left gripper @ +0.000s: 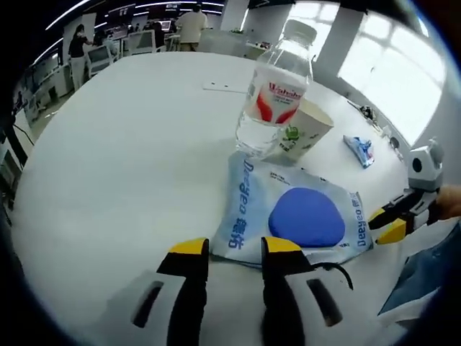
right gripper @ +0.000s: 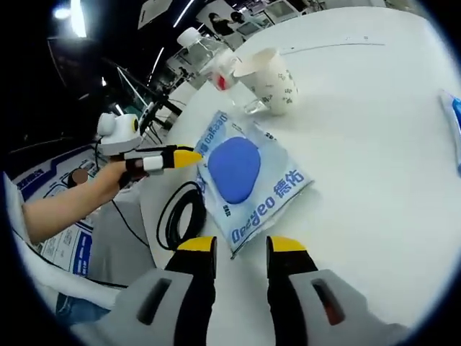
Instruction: Arrange the tabletop items into an orderly group along one side of the table until the central work area is clear of visible clutter.
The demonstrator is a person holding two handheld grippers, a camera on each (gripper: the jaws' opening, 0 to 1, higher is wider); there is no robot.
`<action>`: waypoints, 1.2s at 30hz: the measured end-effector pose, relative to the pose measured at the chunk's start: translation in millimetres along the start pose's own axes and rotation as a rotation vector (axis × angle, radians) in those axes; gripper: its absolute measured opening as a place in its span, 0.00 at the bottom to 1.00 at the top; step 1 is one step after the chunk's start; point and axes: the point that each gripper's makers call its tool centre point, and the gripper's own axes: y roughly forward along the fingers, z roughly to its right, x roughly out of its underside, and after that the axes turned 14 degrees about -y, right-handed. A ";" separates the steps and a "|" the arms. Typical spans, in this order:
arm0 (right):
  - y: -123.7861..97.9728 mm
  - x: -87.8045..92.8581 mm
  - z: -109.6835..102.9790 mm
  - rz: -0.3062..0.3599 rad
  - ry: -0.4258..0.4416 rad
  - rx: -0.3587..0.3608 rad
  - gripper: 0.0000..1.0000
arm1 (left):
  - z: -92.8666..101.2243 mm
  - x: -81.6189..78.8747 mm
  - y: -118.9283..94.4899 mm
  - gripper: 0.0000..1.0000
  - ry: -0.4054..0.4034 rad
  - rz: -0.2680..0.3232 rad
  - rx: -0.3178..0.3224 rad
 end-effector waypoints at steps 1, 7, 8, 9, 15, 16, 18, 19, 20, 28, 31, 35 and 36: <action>0.4 -0.6 2.6 0.009 0.004 0.012 0.20 | 1.5 5.6 -1.5 0.22 -0.028 -0.025 -0.002; 6.8 -2.6 3.1 0.014 0.013 0.019 0.05 | -0.2 6.8 -3.3 0.16 -0.011 -0.023 -0.013; 7.8 -1.7 3.4 0.005 0.003 0.025 0.04 | 1.1 8.2 -3.9 0.15 -0.010 -0.029 -0.014; 8.0 -1.3 3.9 -0.001 -0.005 0.030 0.02 | 1.6 9.1 -4.3 0.14 -0.006 -0.033 -0.014; -3.0 -13.3 9.1 0.042 0.012 0.038 0.00 | 7.4 8.4 -14.0 0.01 0.025 -0.023 -0.032; -5.3 -14.4 10.3 0.047 0.016 0.041 0.00 | 9.7 9.8 -14.9 0.00 0.038 -0.023 -0.032; -10.0 -16.6 13.0 0.061 0.023 0.050 0.00 | 14.3 12.0 -16.7 0.00 0.058 -0.022 -0.034; -12.0 -17.4 13.9 0.064 0.023 0.054 0.00 | 16.8 11.0 -18.0 0.00 0.061 -0.017 -0.034; -15.1 -18.4 15.5 0.070 0.013 0.064 0.00 | 21.8 9.7 -20.6 0.00 0.067 -0.005 -0.030; -44.7 -26.2 33.5 0.131 -0.015 0.128 0.00 | 55.4 4.0 -32.9 0.00 0.095 0.042 -0.003; -58.2 -27.7 39.3 0.154 -0.022 0.153 0.00 | 68.5 5.6 -33.4 0.00 0.126 0.040 0.012; -75.4 -26.7 49.0 0.170 -0.055 0.190 0.00 | 89.6 2.5 -33.6 0.00 0.156 0.048 0.034; -79.3 -26.7 51.6 0.173 -0.065 0.200 0.00 | 94.4 0.1 -33.5 0.00 0.159 0.055 0.043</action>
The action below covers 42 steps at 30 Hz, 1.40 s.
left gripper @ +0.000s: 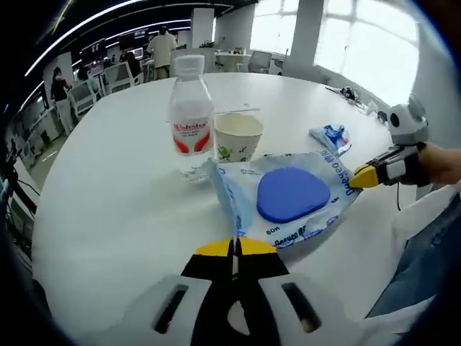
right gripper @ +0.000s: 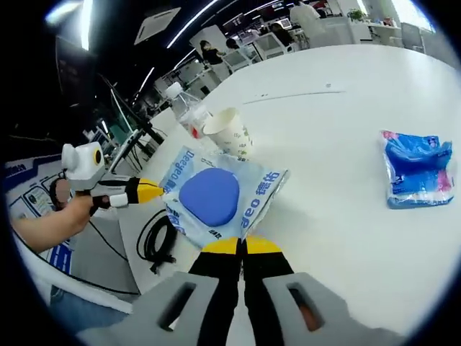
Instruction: Arrange the tabletop items into an orderly group along one side of the table until the central work area is clear of visible clutter.
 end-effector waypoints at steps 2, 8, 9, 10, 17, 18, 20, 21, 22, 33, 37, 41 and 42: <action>-8.3 -2.9 6.6 0.015 -0.003 0.013 0.00 | 9.7 -8.1 1.3 0.00 0.013 0.014 0.012; -29.0 -8.9 24.1 0.047 -0.004 0.042 0.00 | 35.9 -24.0 6.7 0.00 0.076 0.029 0.046; -33.3 -9.4 28.3 0.048 -0.017 0.049 0.00 | 38.1 -24.6 7.0 0.00 0.086 0.027 0.050; -36.2 -9.7 31.3 0.049 -0.021 0.053 0.00 | 44.3 -26.6 7.2 0.00 0.109 0.028 0.061; -60.9 -20.3 53.8 0.081 -0.042 0.099 0.00 | 72.2 -46.4 14.1 0.00 0.149 0.063 0.098; -62.7 -21.4 57.5 0.083 -0.044 0.105 0.00 | 75.2 -47.6 16.0 0.00 0.152 0.063 0.102; -66.7 -23.5 65.5 0.086 -0.045 0.119 0.00 | 82.5 -50.1 20.5 0.00 0.160 0.064 0.111; -68.3 -24.4 68.7 0.087 -0.043 0.124 0.00 | 85.3 -51.6 23.4 0.00 0.167 0.062 0.116; -70.5 -25.8 73.0 0.092 -0.039 0.132 0.00 | 87.5 -52.6 24.7 0.00 0.173 0.061 0.119; -78.3 -40.6 92.6 0.101 -0.052 0.158 0.00 | 100.7 -75.5 37.5 0.00 0.237 0.058 0.131; -77.9 -47.6 100.3 0.105 -0.064 0.169 0.00 | 102.4 -84.2 41.8 0.00 0.248 0.064 0.129; -75.9 -53.7 109.7 0.108 -0.068 0.179 0.00 | 103.2 -90.2 48.0 0.00 0.255 0.065 0.123; -74.8 -55.1 112.7 0.106 -0.076 0.184 0.00 | 103.3 -90.2 49.5 0.00 0.260 0.062 0.122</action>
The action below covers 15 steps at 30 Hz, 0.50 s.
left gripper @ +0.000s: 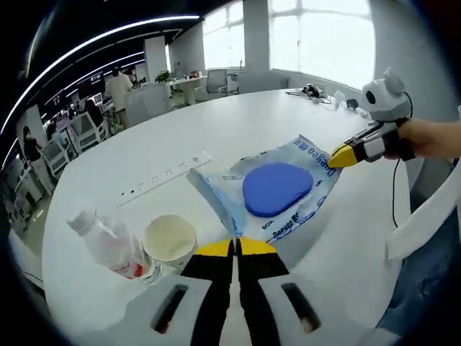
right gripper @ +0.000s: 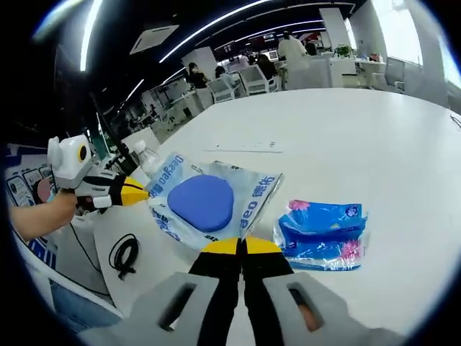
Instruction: Arrange the tabletop items into an orderly group along one side of the table until the central work area is clear of visible clutter.
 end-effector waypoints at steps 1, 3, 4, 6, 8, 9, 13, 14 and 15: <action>1.4 -0.7 1.7 -0.001 -0.004 0.002 0.00 | 0.0 0.6 1.6 0.00 0.008 -0.006 -0.002; 5.8 -1.0 5.0 -0.005 -0.008 0.004 0.00 | -1.4 4.4 6.4 0.00 0.024 -0.026 -0.009; 8.7 -0.2 5.9 -0.011 -0.003 0.004 0.00 | -2.2 6.9 9.6 0.00 0.028 -0.039 -0.011; 14.5 2.6 7.7 -0.023 -0.004 0.003 0.00 | -5.4 12.2 15.5 0.00 0.041 -0.067 -0.017; 20.1 5.1 9.0 -0.034 -0.004 0.003 0.00 | -7.4 15.3 19.8 0.00 0.049 -0.084 -0.019; 22.3 5.9 9.3 -0.038 -0.003 0.002 0.00 | -8.0 15.8 20.4 0.00 0.051 -0.087 -0.021; 34.4 11.6 8.8 -0.063 -0.011 -0.006 0.00 | -15.5 21.4 27.2 0.00 0.064 -0.115 -0.040; 39.2 16.1 9.0 -0.080 -0.021 -0.007 0.00 | -18.2 23.9 30.0 0.00 0.058 -0.123 -0.046; 42.1 18.6 9.1 -0.092 -0.019 -0.009 0.00 | -19.4 26.1 32.5 0.00 0.055 -0.130 -0.047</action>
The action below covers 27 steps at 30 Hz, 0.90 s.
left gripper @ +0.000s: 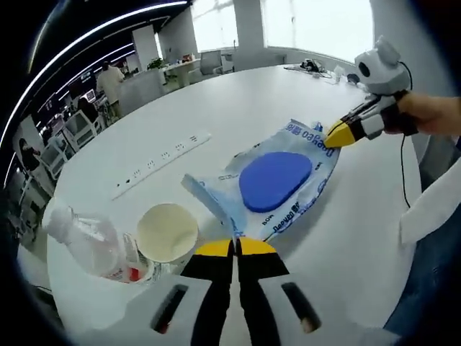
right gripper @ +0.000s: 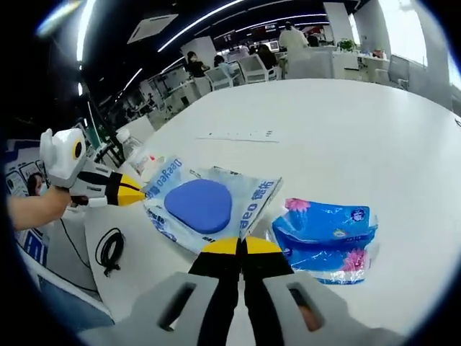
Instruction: Arrange the tabletop items into an orderly group along one side of the table until the central work area is clear of visible clutter.
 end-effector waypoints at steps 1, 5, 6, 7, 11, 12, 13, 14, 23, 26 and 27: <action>3.1 0.8 0.4 -0.004 0.002 -0.001 0.00 | -0.9 2.9 3.0 0.00 0.001 -0.015 -0.002; 15.3 2.7 2.0 -0.025 -0.023 -0.006 0.00 | -7.8 7.6 13.0 0.00 0.021 -0.043 -0.021; 17.7 3.6 2.9 -0.031 -0.029 -0.006 0.00 | -9.1 8.0 14.1 0.00 0.016 -0.046 -0.022; 20.5 4.5 4.4 -0.035 -0.030 -0.006 0.00 | -10.4 9.1 15.6 0.00 0.010 -0.050 -0.022; 29.3 9.6 6.6 -0.057 -0.030 -0.016 0.00 | -13.0 14.4 20.1 0.00 0.010 -0.067 -0.029; 30.7 10.7 7.0 -0.061 -0.029 -0.017 0.00 | -13.3 15.4 21.2 0.00 0.006 -0.072 -0.031; 32.9 12.5 7.3 -0.066 -0.026 -0.019 0.00 | -13.6 16.2 22.3 0.00 0.004 -0.075 -0.033; 34.3 13.8 7.4 -0.070 -0.025 -0.021 0.00 | -14.6 17.8 24.4 0.00 0.003 -0.080 -0.038; 43.7 25.7 12.6 -0.100 -0.012 -0.025 0.00 | -17.4 26.4 34.8 0.00 -0.034 -0.109 -0.048; 44.9 28.6 12.9 -0.107 -0.011 -0.027 0.00 | -16.5 31.6 37.7 0.00 -0.039 -0.120 -0.050; 45.8 29.8 13.8 -0.110 -0.010 -0.027 0.00 | -16.5 33.5 38.5 0.00 -0.038 -0.126 -0.052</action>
